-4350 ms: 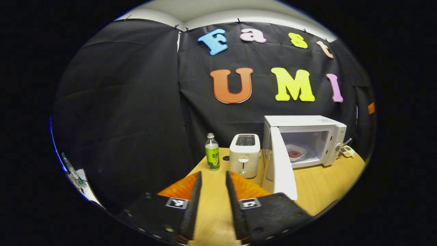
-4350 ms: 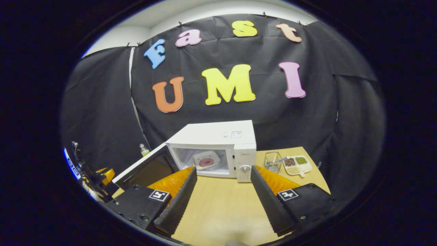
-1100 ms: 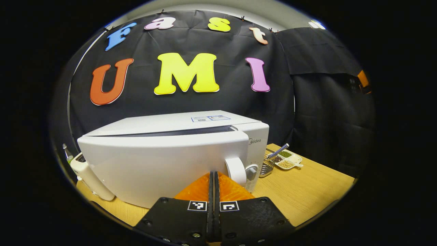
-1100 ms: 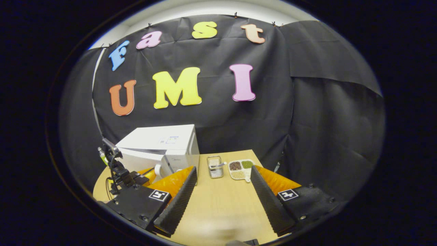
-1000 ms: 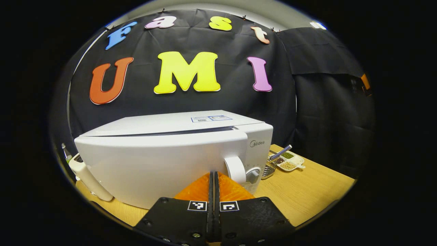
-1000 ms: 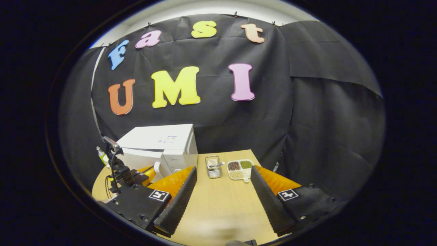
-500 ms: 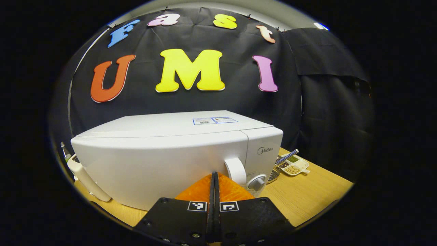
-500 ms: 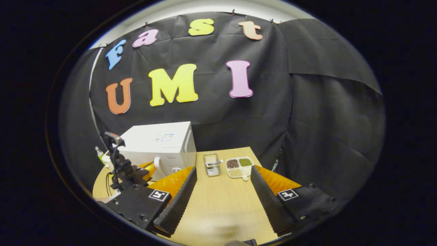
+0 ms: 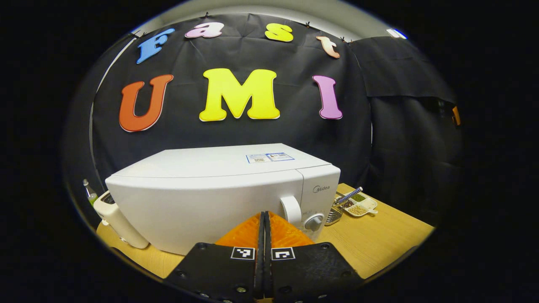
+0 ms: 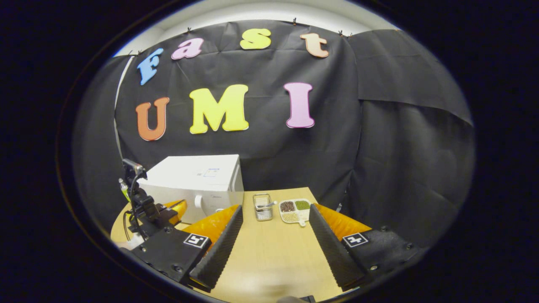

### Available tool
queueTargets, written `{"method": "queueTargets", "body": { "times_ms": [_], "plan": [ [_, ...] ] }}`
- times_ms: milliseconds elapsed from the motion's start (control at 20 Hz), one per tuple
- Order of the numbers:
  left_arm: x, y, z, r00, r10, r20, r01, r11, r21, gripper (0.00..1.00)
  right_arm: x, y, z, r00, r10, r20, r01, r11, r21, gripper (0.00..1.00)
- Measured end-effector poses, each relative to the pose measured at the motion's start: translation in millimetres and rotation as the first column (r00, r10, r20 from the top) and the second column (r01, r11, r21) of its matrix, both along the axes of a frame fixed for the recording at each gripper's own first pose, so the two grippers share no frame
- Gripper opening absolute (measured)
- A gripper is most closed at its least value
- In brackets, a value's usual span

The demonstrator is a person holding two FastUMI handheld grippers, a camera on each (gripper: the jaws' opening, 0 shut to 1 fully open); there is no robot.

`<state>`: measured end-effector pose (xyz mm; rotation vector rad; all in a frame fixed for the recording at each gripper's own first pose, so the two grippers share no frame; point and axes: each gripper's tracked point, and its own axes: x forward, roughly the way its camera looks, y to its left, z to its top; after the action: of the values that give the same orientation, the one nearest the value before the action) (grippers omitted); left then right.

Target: Open the microwave oven with the left hand, put the food in, and close the microwave oven.

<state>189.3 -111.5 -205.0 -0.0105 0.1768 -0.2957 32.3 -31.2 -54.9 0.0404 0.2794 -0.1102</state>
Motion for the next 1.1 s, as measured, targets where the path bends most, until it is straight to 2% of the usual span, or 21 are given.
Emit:
{"method": "queueTargets", "body": {
  "times_ms": [50, 100, 150, 300, 700, 750, 800, 850, 1100],
  "plan": [
    [-10.9, -2.1, 0.5, 1.0, -0.018, -0.002, 0.018, 1.0, -0.009, 0.32, -2.6, 0.0, 1.5, 1.0, -0.002, 0.005, 0.002, 1.0, -0.012, 1.0],
    [-18.4, 1.7, -2.4, 1.0, -0.009, -0.006, 0.009, 1.0, -0.006, 0.65, -4.4, 0.0, 1.9, 1.0, -0.003, 0.01, 0.003, 1.0, -0.021, 0.92],
    [-26.7, 10.0, 0.7, 1.0, 0.013, 0.011, -0.013, 1.0, 0.006, 0.97, -7.3, 1.4, 1.7, 1.0, -0.001, 0.011, 0.001, 1.0, -0.02, 1.0],
    [-38.6, 20.7, -6.2, 0.999, 0.031, 0.009, -0.032, 0.999, 0.029, 0.94, -13.2, 4.6, -2.9, 1.0, 0.0, 0.006, 0.0, 1.0, -0.005, 1.0],
    [-73.9, 54.2, -2.6, 0.993, 0.105, -0.051, -0.103, 0.994, 0.042, 0.95, -27.2, 20.0, 0.0, 0.999, 0.027, 0.018, -0.026, 0.999, -0.023, 1.0],
    [-79.9, 57.3, 2.0, 0.993, 0.108, -0.052, -0.106, 0.994, 0.04, 0.95, -27.3, 23.7, 3.1, 0.999, 0.033, 0.028, -0.032, 0.999, -0.024, 1.0],
    [-89.3, 62.6, 11.2, 0.992, 0.114, -0.053, -0.112, 0.993, 0.038, 0.95, -27.6, 27.4, 6.3, 0.999, 0.039, 0.037, -0.038, 0.999, -0.027, 0.92],
    [-97.6, 68.0, 20.9, 0.991, 0.121, -0.049, -0.119, 0.992, 0.035, 0.95, -28.1, 31.6, 10.1, 0.998, 0.046, 0.047, -0.044, 0.999, -0.031, 1.0],
    [-145.0, 94.1, 86.5, 0.991, 0.132, -0.02, -0.133, 0.991, -0.033, 0.95, -29.7, 50.7, 32.4, 0.991, 0.078, 0.105, -0.076, 0.997, -0.024, 1.0]
  ]
}}
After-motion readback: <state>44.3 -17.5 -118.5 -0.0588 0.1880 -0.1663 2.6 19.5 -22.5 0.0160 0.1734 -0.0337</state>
